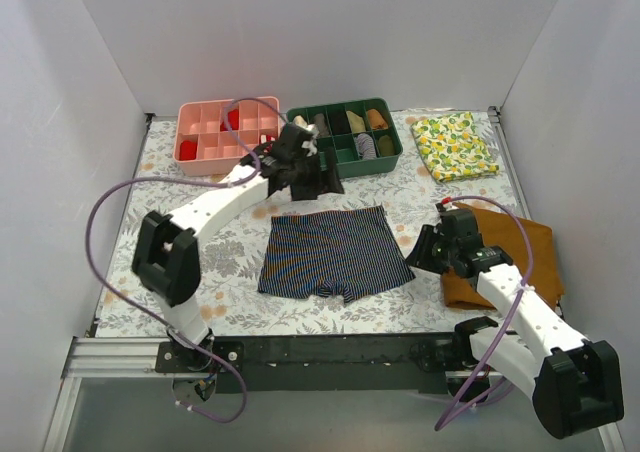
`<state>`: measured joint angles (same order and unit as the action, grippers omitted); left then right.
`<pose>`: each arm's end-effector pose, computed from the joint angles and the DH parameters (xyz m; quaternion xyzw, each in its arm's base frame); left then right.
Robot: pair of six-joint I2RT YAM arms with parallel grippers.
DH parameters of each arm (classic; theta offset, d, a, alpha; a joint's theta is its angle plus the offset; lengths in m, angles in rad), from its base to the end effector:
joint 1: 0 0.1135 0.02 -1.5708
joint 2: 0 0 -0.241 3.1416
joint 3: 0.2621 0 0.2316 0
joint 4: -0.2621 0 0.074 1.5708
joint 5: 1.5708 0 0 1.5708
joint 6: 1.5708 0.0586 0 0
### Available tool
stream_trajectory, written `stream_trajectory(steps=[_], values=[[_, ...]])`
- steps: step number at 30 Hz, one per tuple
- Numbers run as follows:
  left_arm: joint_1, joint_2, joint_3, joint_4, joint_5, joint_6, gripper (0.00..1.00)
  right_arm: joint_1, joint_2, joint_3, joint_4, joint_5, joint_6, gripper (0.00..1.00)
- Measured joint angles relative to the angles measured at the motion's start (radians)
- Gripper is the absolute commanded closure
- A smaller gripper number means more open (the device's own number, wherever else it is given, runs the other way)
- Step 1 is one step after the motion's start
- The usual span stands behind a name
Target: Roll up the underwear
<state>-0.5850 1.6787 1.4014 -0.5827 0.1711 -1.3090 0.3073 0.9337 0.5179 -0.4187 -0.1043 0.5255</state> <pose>0.2975 -0.2090 0.2497 -0.3030 0.8841 -0.3282 0.1375 0.1834 0.0646 0.1737 0.0828 0.9282 0.1898 0.3090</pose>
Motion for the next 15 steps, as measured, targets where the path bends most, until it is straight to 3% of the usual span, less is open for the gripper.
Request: stream_trajectory(steps=[6,15], values=[[-0.129,0.300,0.289,-0.034,0.001,-0.002,0.29,-0.039,-0.056,-0.026,-0.064,0.031,0.005,0.60],[-0.222,0.537,0.520,-0.116,-0.013,-0.024,0.31,-0.072,-0.064,-0.042,-0.081,0.029,-0.001,0.60]])
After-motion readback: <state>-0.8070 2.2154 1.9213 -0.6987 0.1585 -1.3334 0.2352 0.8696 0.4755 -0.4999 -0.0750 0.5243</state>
